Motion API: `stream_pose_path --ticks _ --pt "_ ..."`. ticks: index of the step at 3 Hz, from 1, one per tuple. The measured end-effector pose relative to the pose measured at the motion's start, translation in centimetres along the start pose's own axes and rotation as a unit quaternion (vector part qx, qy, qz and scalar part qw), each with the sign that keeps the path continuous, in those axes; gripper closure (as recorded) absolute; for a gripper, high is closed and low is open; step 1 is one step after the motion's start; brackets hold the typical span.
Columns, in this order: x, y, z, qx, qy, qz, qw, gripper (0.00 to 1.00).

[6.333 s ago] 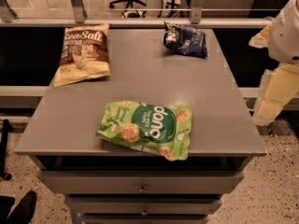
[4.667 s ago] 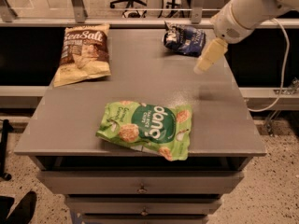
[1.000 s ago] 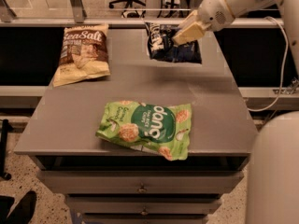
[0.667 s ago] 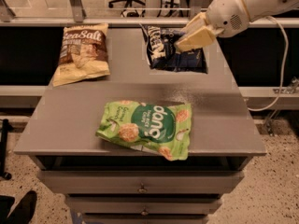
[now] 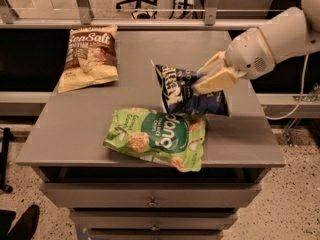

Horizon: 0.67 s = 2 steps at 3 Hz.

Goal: Move blue chip bag near green rice chip bag

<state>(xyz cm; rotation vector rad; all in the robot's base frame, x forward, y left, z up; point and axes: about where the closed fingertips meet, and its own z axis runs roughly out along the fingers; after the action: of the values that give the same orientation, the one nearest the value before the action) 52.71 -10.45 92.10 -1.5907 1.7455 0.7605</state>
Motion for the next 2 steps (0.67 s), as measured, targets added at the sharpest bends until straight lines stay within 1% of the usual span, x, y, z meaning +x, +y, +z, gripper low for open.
stream_pose_path --ticks 1,2 --pt "3.2 -0.1 -0.3 0.021 0.007 0.020 0.9996 1.00" --pt "5.2 -0.7 -1.0 0.040 0.008 0.034 0.9986 1.00"
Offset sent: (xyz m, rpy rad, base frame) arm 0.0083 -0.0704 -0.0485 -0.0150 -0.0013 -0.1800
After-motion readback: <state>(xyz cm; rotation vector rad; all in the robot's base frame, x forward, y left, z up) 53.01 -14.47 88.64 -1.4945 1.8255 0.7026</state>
